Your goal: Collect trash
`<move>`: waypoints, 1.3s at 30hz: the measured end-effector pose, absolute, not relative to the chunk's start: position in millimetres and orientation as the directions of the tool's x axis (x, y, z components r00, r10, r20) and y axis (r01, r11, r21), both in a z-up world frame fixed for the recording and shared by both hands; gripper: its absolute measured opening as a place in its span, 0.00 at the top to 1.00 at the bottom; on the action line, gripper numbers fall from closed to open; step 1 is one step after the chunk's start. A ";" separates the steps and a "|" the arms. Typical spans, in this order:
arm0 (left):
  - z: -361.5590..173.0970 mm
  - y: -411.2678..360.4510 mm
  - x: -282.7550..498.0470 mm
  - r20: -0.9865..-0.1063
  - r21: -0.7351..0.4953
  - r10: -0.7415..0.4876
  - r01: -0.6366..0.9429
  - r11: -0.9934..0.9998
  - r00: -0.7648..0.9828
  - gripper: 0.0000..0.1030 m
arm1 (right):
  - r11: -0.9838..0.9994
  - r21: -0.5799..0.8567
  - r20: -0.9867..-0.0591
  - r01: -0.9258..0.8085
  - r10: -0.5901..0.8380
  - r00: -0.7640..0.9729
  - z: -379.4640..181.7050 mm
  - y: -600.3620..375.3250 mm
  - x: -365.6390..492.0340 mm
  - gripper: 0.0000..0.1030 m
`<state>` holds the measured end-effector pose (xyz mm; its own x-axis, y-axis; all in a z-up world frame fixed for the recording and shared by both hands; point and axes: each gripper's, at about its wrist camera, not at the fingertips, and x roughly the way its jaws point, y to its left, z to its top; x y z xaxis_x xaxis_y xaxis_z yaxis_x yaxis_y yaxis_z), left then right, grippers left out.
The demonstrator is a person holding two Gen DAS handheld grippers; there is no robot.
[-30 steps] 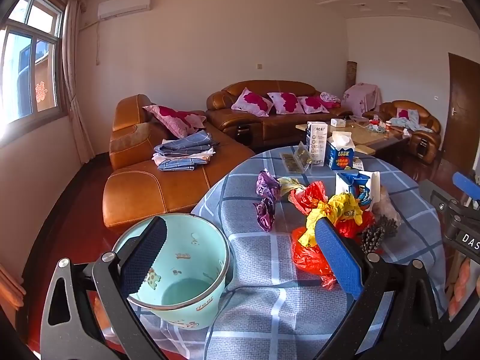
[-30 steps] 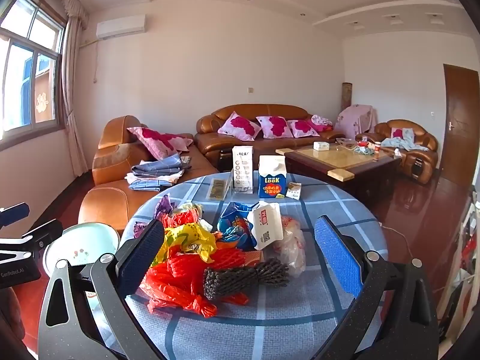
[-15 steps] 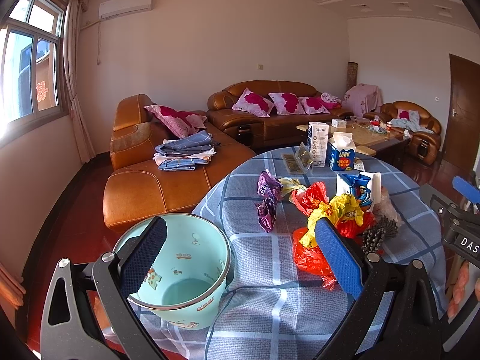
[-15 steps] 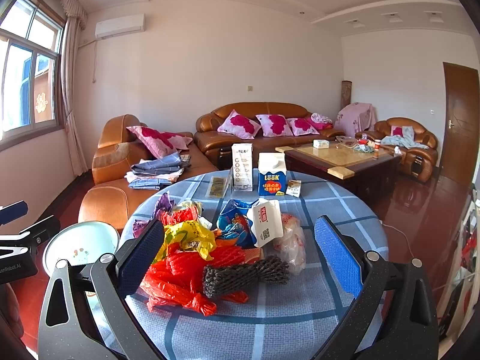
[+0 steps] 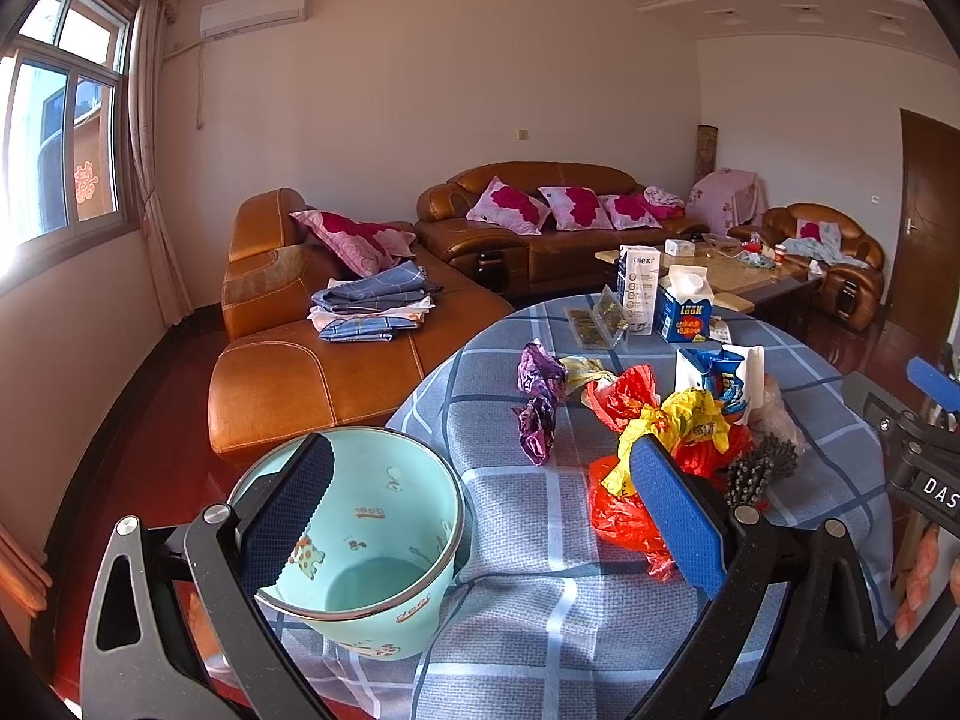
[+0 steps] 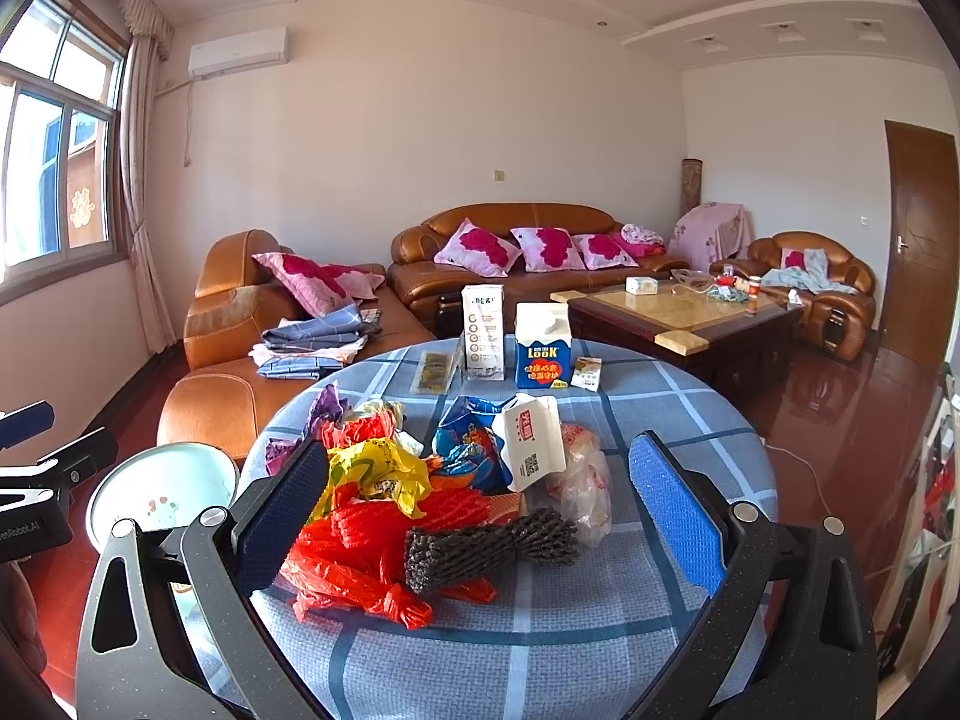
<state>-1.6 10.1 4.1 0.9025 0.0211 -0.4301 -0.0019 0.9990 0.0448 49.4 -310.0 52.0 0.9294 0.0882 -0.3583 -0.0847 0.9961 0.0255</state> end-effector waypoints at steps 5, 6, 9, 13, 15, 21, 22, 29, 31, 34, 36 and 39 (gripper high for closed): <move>4.1 10.2 -1.0 -0.432 0.044 0.021 -0.002 0.999 0.902 0.06 | 0.996 0.026 -0.358 -0.085 0.088 0.930 51.9 -310.3 49.5 0.04; 4.0 10.4 -1.0 -0.432 0.044 0.022 -0.003 0.999 0.902 0.06 | 0.996 0.026 -0.357 -0.084 0.088 0.930 51.7 -310.3 49.4 0.04; 3.8 10.5 -0.6 -0.432 0.044 0.023 -0.004 0.999 0.902 0.06 | 0.996 0.025 -0.359 -0.083 0.087 0.929 51.4 -310.4 49.5 0.04; 2.8 9.8 0.1 -0.435 0.044 0.021 -0.002 0.999 0.900 0.06 | 0.996 0.029 -0.370 -0.082 0.087 0.925 48.4 -310.5 49.2 0.04; 2.6 9.8 -0.1 -0.436 0.042 0.018 0.000 0.999 0.900 0.06 | 0.997 0.030 -0.370 -0.076 0.082 0.925 47.9 -311.4 48.2 0.04; 1.0 9.0 -0.9 -0.436 0.039 0.023 -0.006 0.999 0.900 0.06 | 0.997 0.046 -0.381 -0.057 0.070 0.922 43.2 -319.0 52.8 0.04; 0.1 9.5 -0.5 -0.437 0.038 0.024 -0.008 0.999 0.899 0.06 | 0.998 0.047 -0.386 -0.050 0.064 0.920 41.0 -320.6 54.1 0.04; -13.7 4.1 8.3 -0.473 0.050 0.020 0.004 0.999 0.881 0.06 | 0.997 0.073 -0.428 -0.003 0.034 0.903 22.9 -335.5 67.5 0.04; -15.7 3.2 9.2 -0.477 0.052 0.021 0.004 0.999 0.879 0.06 | 0.997 0.072 -0.428 0.001 0.030 0.903 20.7 -336.8 67.9 0.04; -17.8 2.1 9.6 -0.480 0.052 0.019 0.006 0.999 0.877 0.06 | 0.997 0.072 -0.427 0.006 0.025 0.904 18.7 -338.5 68.2 0.04; -18.3 0.5 10.2 -0.480 0.053 0.017 0.010 0.999 0.877 0.06 | 0.997 0.073 -0.431 0.010 0.023 0.902 17.1 -339.9 70.0 0.04; -19.8 -1.2 11.9 -0.476 0.051 0.011 0.015 0.999 0.879 0.06 | 0.997 0.073 -0.433 0.013 0.020 0.901 15.1 -342.4 71.4 0.04</move>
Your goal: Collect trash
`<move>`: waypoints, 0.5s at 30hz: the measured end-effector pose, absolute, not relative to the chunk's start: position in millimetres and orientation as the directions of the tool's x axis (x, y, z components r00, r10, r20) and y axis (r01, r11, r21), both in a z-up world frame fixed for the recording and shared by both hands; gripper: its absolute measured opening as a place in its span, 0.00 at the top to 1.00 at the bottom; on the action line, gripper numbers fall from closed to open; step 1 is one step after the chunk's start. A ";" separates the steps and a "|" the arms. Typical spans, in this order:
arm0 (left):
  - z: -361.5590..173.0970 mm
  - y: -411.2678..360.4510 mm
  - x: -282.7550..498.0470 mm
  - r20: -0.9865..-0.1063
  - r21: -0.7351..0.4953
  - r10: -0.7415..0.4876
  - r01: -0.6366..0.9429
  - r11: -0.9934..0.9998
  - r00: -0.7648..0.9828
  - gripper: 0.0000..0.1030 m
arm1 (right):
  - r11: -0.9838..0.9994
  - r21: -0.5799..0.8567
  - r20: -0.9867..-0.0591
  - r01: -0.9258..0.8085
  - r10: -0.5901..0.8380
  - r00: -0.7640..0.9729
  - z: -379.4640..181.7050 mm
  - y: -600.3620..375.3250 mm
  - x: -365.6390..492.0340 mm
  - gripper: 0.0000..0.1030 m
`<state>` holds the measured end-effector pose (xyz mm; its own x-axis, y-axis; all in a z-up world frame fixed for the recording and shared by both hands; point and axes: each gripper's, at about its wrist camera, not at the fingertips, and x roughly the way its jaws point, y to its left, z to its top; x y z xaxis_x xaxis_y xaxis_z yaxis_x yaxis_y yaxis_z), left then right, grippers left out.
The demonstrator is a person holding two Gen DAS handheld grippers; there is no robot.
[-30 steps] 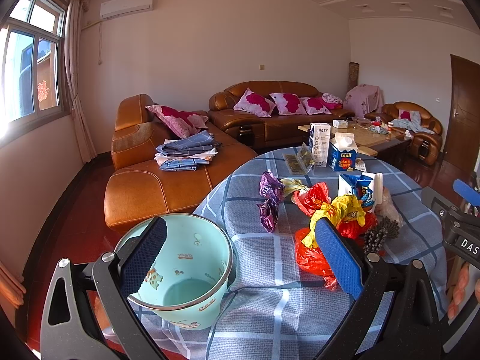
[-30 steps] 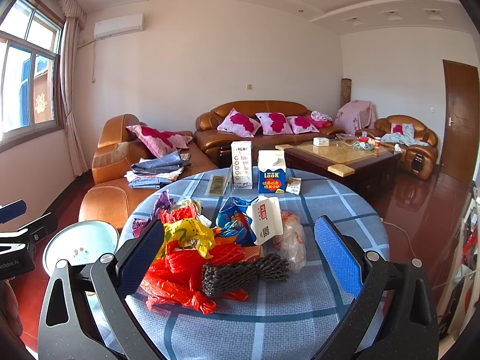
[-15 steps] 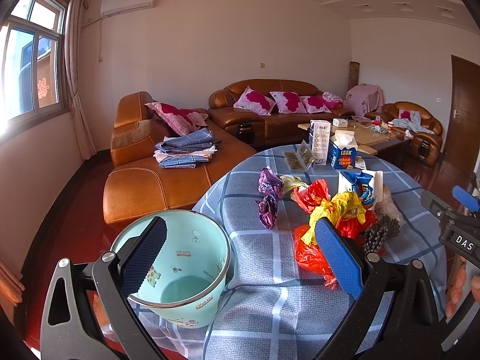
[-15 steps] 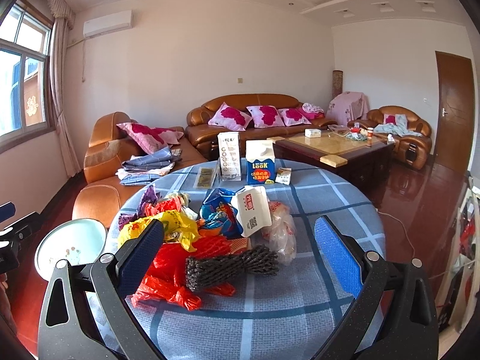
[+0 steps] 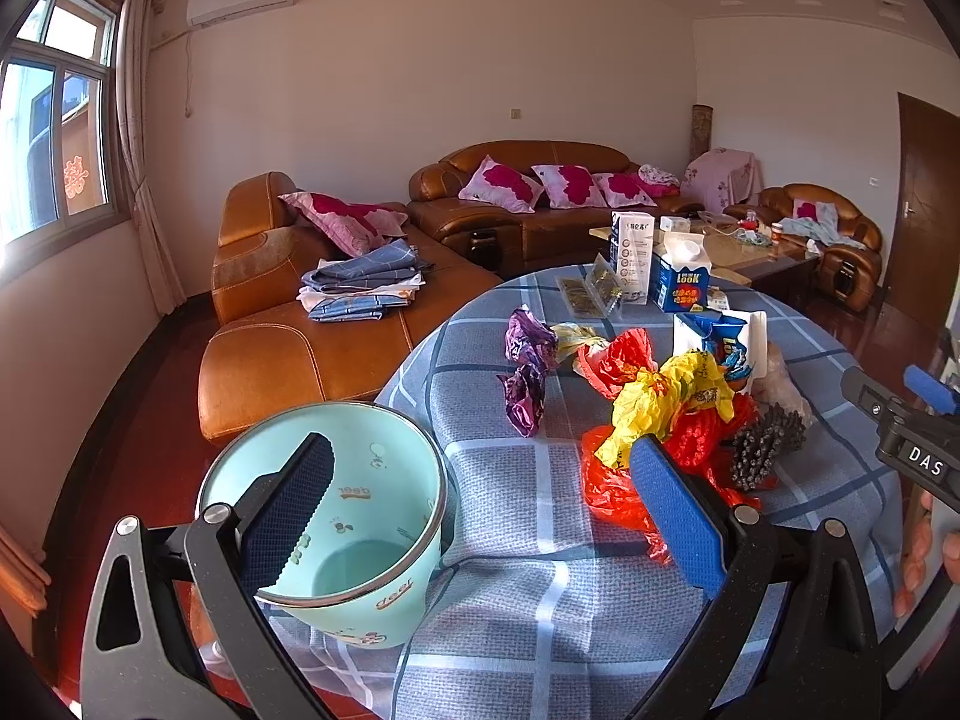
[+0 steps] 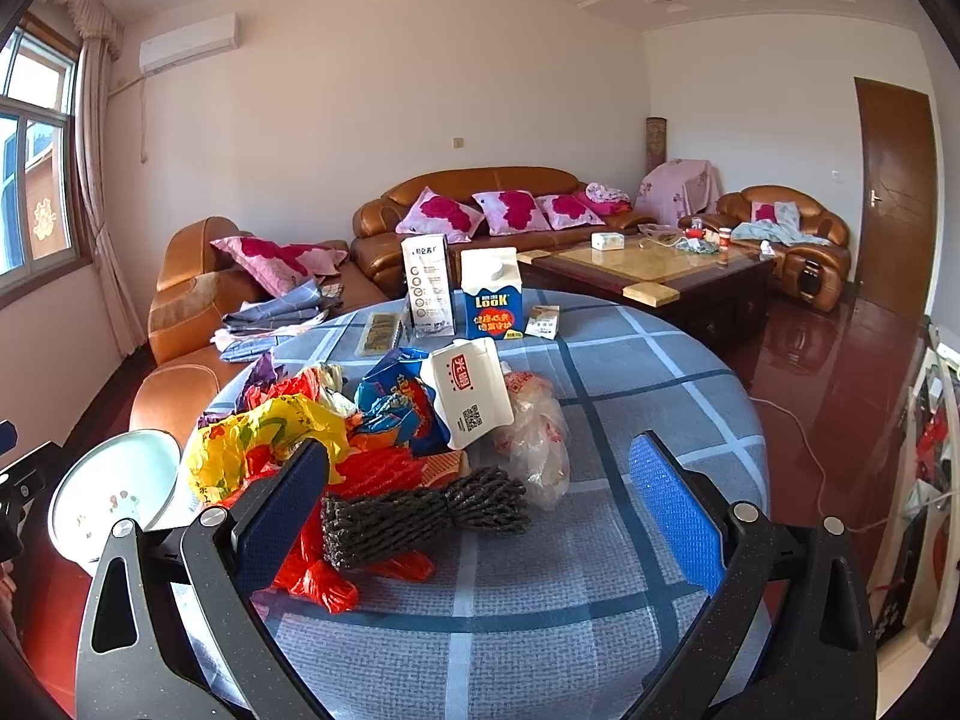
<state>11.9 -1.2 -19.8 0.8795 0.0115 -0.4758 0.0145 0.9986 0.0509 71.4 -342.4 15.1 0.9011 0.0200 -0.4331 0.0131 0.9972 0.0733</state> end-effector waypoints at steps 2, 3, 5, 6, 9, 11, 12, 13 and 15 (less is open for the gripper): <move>-21.5 -3.5 15.4 -0.478 0.047 0.003 0.022 0.999 0.878 0.06 | 0.997 0.070 -0.433 0.018 0.014 0.901 14.4 -344.1 71.6 0.04; -22.4 -5.9 17.4 -0.476 0.048 -0.005 0.031 0.998 0.879 0.06 | 0.997 0.067 -0.434 0.022 0.010 0.901 13.2 -345.4 72.2 0.04; -23.8 -11.2 22.6 -0.473 0.059 -0.009 0.042 0.997 0.881 0.06 | 0.998 0.065 -0.441 0.023 0.008 0.897 10.4 -347.9 74.3 0.04; -23.5 -14.3 25.2 -0.470 0.062 -0.016 0.051 0.997 0.882 0.06 | 0.998 0.064 -0.447 0.025 0.006 0.895 8.3 -349.7 75.7 0.04; -24.2 -25.4 34.0 -0.461 0.078 -0.028 0.072 0.994 0.887 0.06 | 0.997 0.068 -0.452 0.035 0.000 0.892 2.0 -355.4 79.7 0.05; -25.6 -33.4 40.7 -0.449 0.080 -0.042 0.087 0.993 0.892 0.06 | 0.996 0.086 -0.456 0.039 0.005 0.890 -3.5 -361.6 83.6 0.05; -26.9 -38.0 44.6 -0.451 0.085 -0.048 0.096 0.992 0.891 0.06 | 0.994 0.097 -0.459 0.042 0.007 0.888 -6.7 -365.2 85.8 0.05; -28.4 -42.9 48.8 -0.452 0.089 -0.055 0.107 0.990 0.890 0.06 | 0.994 0.101 -0.462 0.051 0.001 0.887 -9.2 -368.1 87.5 0.05; -32.7 -53.3 57.4 -0.451 0.102 -0.069 0.128 0.987 0.890 0.06 | 0.992 0.105 -0.466 0.068 -0.012 0.885 -14.6 -373.2 90.9 0.05</move>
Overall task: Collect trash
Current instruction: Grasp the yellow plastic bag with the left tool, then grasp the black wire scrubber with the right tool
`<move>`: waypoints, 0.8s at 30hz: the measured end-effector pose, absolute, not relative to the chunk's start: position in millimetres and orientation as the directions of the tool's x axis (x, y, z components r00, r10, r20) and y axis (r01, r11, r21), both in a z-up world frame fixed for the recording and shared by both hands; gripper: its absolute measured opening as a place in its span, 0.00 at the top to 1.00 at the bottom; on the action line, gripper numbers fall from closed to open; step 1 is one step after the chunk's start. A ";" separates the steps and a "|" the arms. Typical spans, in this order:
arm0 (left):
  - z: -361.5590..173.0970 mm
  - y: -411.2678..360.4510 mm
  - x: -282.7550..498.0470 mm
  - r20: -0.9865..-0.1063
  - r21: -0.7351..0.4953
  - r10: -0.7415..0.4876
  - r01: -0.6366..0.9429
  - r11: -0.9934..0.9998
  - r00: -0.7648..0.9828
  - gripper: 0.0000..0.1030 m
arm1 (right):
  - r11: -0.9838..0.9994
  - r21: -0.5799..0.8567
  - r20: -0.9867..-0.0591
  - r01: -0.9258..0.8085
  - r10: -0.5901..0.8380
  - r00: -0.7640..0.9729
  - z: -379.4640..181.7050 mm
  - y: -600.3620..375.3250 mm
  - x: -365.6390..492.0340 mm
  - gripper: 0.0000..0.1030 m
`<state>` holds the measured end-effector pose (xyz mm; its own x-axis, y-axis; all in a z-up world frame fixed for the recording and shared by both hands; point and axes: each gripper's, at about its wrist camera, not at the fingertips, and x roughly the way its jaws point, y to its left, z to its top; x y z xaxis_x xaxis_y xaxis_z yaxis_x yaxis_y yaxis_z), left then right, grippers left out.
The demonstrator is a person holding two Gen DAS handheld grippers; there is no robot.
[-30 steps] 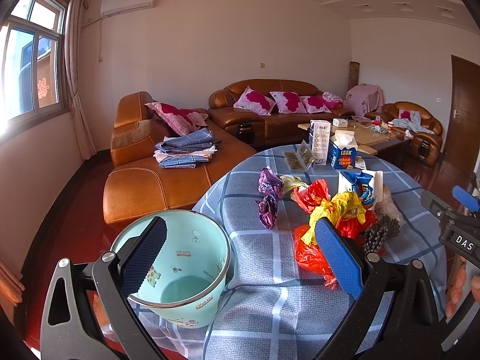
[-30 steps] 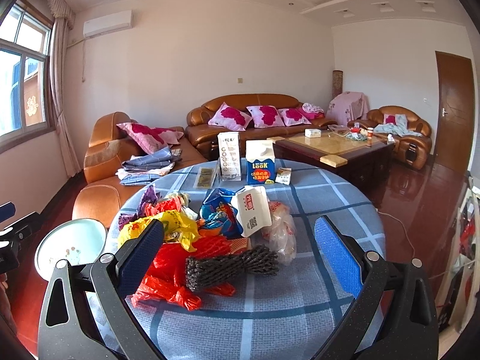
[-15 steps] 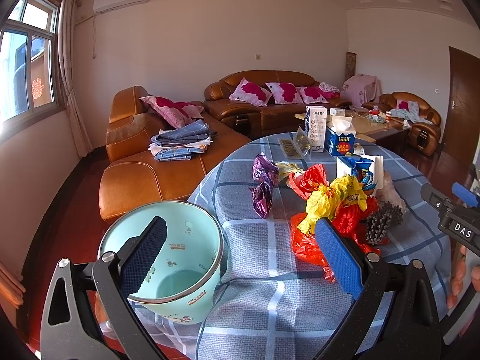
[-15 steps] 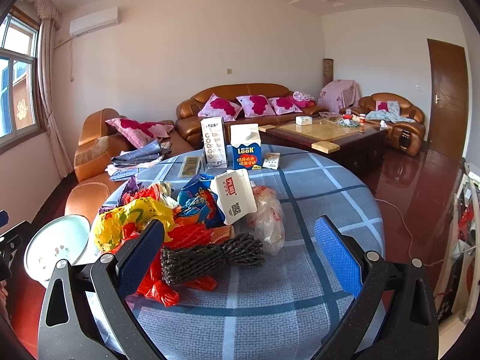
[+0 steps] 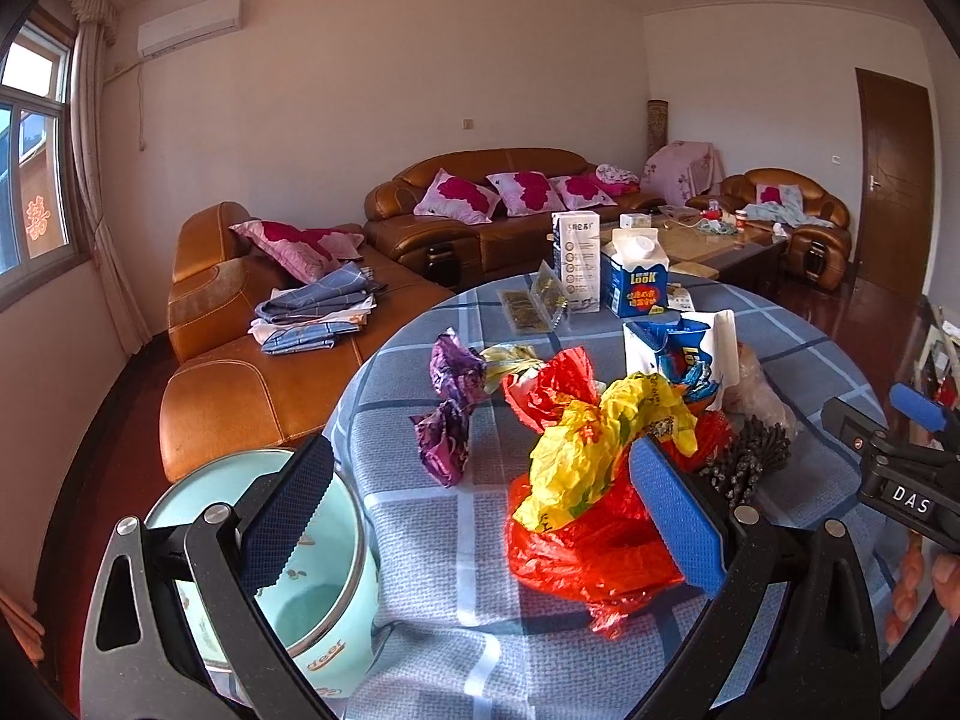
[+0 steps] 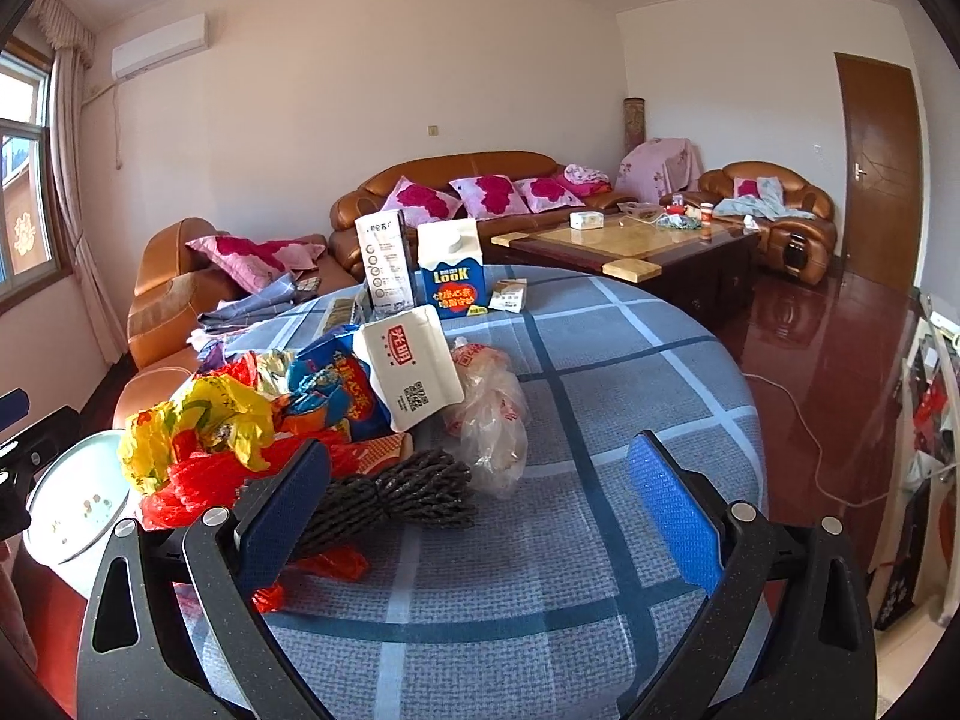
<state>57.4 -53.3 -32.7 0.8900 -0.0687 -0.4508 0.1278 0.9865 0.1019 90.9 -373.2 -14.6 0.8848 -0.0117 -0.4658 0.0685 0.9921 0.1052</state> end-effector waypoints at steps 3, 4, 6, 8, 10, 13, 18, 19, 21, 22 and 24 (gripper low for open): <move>-39.8 -69.0 69.0 -0.464 0.116 -0.102 0.174 0.978 0.880 0.07 | 0.992 0.100 -0.476 0.077 -0.020 0.879 -21.5 -376.0 96.0 0.06; -42.0 -73.2 72.3 -0.466 0.121 -0.111 0.187 0.975 0.878 0.08 | 0.992 0.098 -0.475 0.079 -0.023 0.879 -23.6 -376.3 96.6 0.06; -47.8 -80.7 80.5 -0.483 0.124 -0.128 0.212 0.969 0.866 0.15 | 0.992 0.098 -0.474 0.080 -0.024 0.880 -26.2 -377.0 98.4 0.05; -55.6 -86.2 88.9 -0.514 0.119 -0.151 0.244 0.962 0.845 0.33 | 0.992 0.103 -0.475 0.079 -0.021 0.880 -28.3 -378.0 100.1 0.05; -63.5 -89.1 94.0 -0.542 0.104 -0.174 0.270 0.957 0.822 0.52 | 0.991 0.109 -0.480 0.081 -0.019 0.877 -30.0 -379.8 101.4 0.05; -68.1 -89.4 95.2 -0.559 0.075 -0.208 0.298 0.952 0.803 0.79 | 0.990 0.115 -0.486 0.085 -0.018 0.874 -32.2 -381.7 102.6 0.05; -51.8 -80.3 81.4 -0.509 0.050 -0.228 0.293 0.955 0.830 0.81 | 0.990 0.116 -0.480 0.086 -0.020 0.877 -30.2 -382.7 100.2 0.05; -47.7 -77.5 77.2 -0.497 0.047 -0.228 0.289 0.956 0.837 0.81 | 0.990 0.115 -0.479 0.083 -0.018 0.877 -29.6 -382.2 99.5 0.05; -38.7 -72.5 67.3 -0.468 0.051 -0.224 0.279 0.959 0.855 0.81 | 0.991 0.117 -0.479 0.067 -0.002 0.878 -28.8 -379.4 98.9 0.06; -35.6 -70.5 61.3 -0.455 0.059 -0.218 0.273 0.960 0.864 0.81 | 0.991 0.120 -0.479 0.052 0.012 0.878 -28.3 -377.5 98.5 0.06; -33.1 -65.0 49.9 -0.441 0.071 -0.202 0.258 0.964 0.874 0.81 | 0.993 0.116 -0.473 0.023 0.034 0.881 -26.7 -371.2 96.2 0.08</move>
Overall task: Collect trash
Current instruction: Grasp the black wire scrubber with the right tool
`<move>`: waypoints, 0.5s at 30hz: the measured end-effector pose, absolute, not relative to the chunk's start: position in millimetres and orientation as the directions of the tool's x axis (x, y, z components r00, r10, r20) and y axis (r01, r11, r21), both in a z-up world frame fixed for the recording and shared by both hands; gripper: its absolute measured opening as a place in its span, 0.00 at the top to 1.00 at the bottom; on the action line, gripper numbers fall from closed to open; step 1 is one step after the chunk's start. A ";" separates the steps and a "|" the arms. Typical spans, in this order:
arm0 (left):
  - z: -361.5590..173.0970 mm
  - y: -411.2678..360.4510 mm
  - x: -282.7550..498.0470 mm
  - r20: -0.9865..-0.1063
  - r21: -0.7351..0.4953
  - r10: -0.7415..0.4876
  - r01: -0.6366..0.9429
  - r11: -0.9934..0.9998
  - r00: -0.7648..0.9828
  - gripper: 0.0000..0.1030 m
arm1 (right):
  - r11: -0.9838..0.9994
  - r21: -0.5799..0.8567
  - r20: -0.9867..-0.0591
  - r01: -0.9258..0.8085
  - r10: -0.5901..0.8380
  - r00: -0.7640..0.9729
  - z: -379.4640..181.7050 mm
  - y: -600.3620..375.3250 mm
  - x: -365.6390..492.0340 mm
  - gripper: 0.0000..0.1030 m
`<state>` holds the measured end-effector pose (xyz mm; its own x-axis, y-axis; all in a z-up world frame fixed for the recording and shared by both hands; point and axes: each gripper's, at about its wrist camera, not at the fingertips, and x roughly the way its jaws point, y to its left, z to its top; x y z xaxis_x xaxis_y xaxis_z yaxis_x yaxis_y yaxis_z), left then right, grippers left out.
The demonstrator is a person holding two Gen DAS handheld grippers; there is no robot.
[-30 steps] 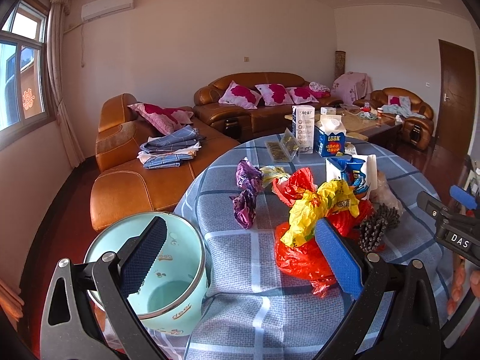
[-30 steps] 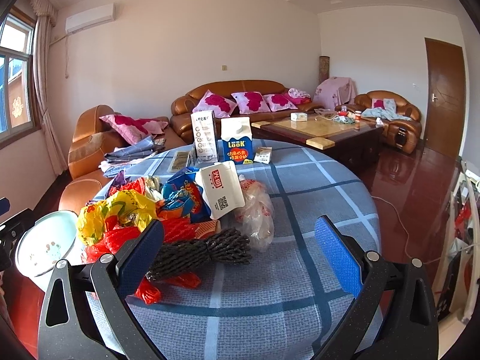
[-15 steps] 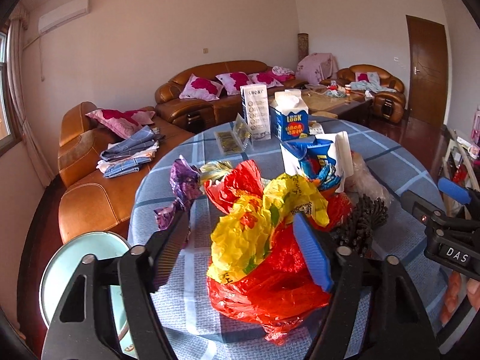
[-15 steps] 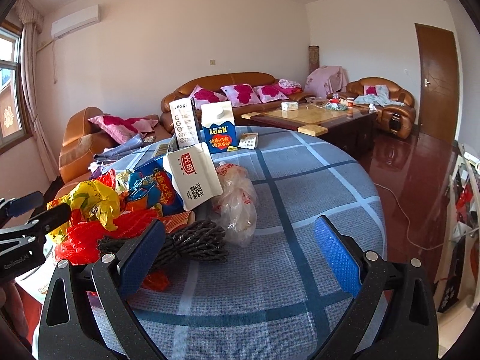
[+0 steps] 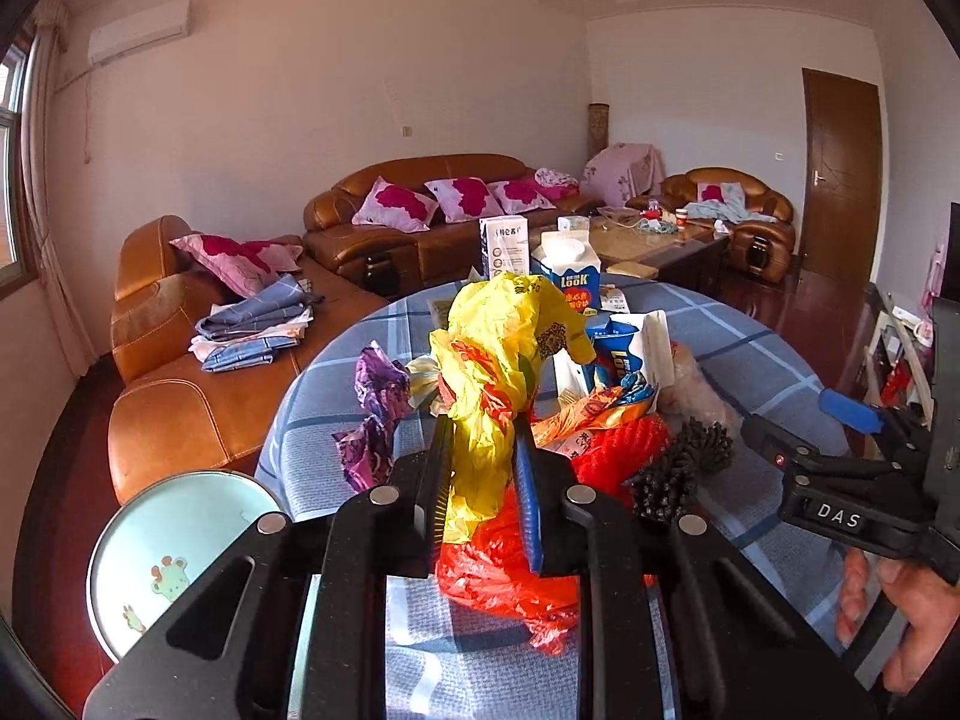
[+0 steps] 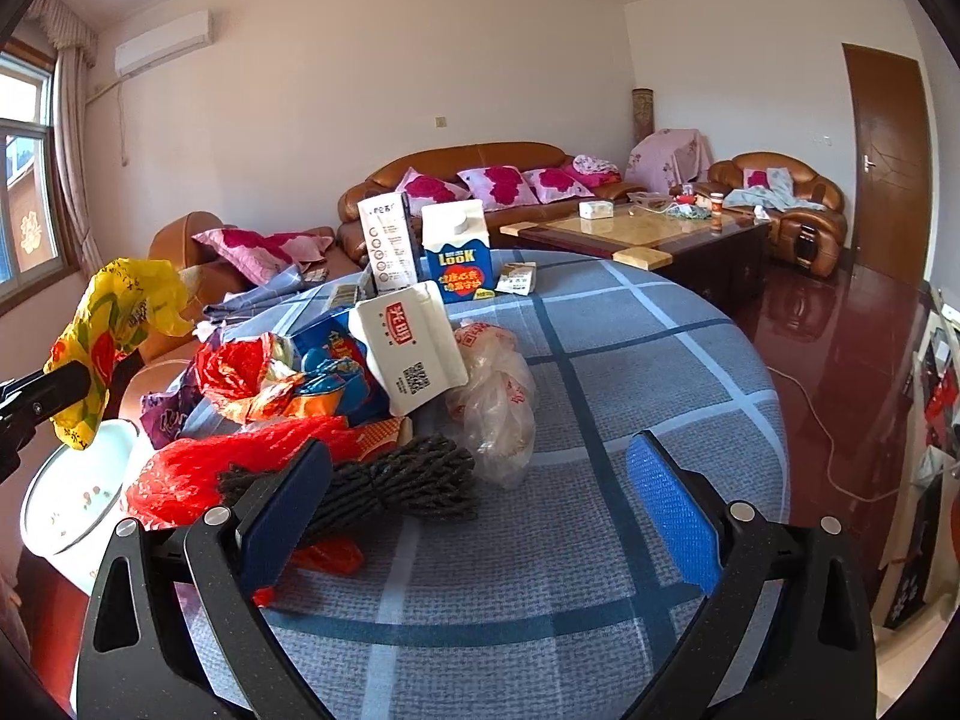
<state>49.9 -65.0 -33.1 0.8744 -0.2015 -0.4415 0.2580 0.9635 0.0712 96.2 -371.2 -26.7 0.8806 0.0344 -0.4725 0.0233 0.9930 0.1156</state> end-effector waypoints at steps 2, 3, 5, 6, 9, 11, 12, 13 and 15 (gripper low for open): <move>-33.7 -57.9 40.3 -0.439 0.075 -0.180 0.235 0.969 0.880 0.81 | 0.995 0.102 -0.467 -0.009 0.056 0.882 -24.1 -362.3 94.1 0.17; -35.2 -54.4 36.2 -0.441 0.073 -0.171 0.225 0.972 0.881 0.81 | 0.995 0.094 -0.468 -0.021 0.063 0.881 -23.8 -358.1 94.1 0.21; -40.0 -48.7 30.4 -0.447 0.072 -0.155 0.208 0.975 0.881 0.81 | 0.996 0.083 -0.478 -0.045 0.079 0.875 -24.9 -350.0 94.9 0.23; -41.6 -46.5 28.0 -0.448 0.077 -0.144 0.199 0.977 0.883 0.81 | 0.995 0.086 -0.483 -0.052 0.088 0.871 -26.0 -347.2 95.5 0.25; -46.4 -39.4 25.5 -0.451 0.084 -0.118 0.173 0.981 0.885 0.81 | 0.991 0.107 -0.501 -0.083 0.126 0.856 -28.7 -338.7 98.1 0.31; -47.1 -32.4 26.1 -0.454 0.073 -0.108 0.158 0.985 0.885 0.81 | 0.987 0.112 -0.498 -0.113 0.154 0.854 -26.8 -331.4 96.1 0.32; -46.8 -29.7 25.4 -0.452 0.069 -0.105 0.153 0.986 0.886 0.81 | 0.985 0.111 -0.491 -0.131 0.169 0.855 -24.8 -327.3 94.2 0.32; -46.5 -27.3 24.8 -0.450 0.067 -0.104 0.150 0.986 0.887 0.81 | 0.983 0.111 -0.484 -0.145 0.181 0.856 -23.2 -324.1 92.2 0.32; -46.2 -25.5 24.3 -0.450 0.065 -0.107 0.152 0.986 0.887 0.81 | 0.980 0.106 -0.486 -0.168 0.198 0.851 -22.5 -316.6 91.3 0.32</move>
<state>24.3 -25.5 -46.2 0.8868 -0.1074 -0.4495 0.1524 0.9862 0.0649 91.3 -316.6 -22.5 0.8511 0.1984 -0.4860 -0.1678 0.9801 0.1062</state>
